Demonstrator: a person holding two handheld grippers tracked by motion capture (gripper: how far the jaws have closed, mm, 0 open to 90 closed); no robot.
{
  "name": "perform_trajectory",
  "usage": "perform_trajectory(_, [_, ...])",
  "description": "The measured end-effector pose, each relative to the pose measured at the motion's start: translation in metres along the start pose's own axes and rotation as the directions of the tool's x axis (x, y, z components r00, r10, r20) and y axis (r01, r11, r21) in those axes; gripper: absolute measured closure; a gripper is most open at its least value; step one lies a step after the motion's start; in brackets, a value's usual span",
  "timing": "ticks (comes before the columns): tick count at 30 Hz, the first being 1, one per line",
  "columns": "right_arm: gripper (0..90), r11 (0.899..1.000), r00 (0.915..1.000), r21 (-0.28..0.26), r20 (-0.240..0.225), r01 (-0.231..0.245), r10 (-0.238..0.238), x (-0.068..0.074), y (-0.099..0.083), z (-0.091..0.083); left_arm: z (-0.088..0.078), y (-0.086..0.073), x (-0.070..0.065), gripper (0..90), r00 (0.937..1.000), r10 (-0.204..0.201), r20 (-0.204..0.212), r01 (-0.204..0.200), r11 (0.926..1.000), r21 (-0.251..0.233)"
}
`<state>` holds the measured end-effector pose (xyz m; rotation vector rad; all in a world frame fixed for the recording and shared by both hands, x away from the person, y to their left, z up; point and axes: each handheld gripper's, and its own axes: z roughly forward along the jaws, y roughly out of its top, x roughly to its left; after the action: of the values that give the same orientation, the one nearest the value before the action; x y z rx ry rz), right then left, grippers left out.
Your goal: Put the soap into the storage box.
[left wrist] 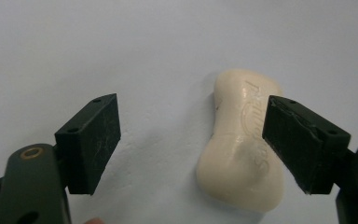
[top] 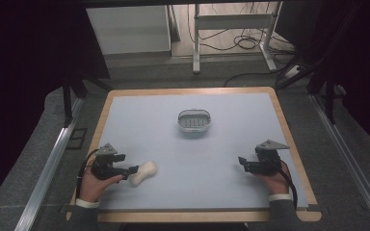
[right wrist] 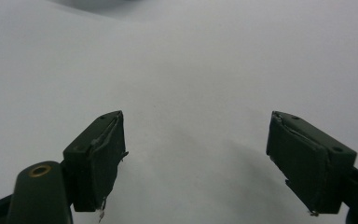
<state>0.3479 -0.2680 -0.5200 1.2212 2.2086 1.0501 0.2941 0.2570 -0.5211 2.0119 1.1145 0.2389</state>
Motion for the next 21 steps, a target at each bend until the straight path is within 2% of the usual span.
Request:
perform_trajectory(7, [19.2, 1.0, 1.0, 0.008, 0.004, 0.004, -0.004, -0.0011, -0.0022, 0.0008, -0.0015, -0.0001, -0.0018, 19.3, 0.9999, 0.008, -0.014, -0.008, 1.0, 0.005])
perform_trajectory(13, [19.0, 1.0, 0.9998, 0.02, 0.001, 0.018, -0.018, 0.0004, -0.0055, 0.0012, -0.0045, 0.0027, 0.0022, 19.3, 0.9994, 0.004, -0.034, -0.004, 1.0, -0.007])
perform_trajectory(21, [19.1, 1.0, 0.9998, 0.021, 0.021, 0.0, 0.0, -0.0044, -0.0088, -0.0024, -0.0071, 0.0024, -0.0006, 19.3, 0.9993, 0.011, -0.036, -0.011, 0.9999, -0.01])
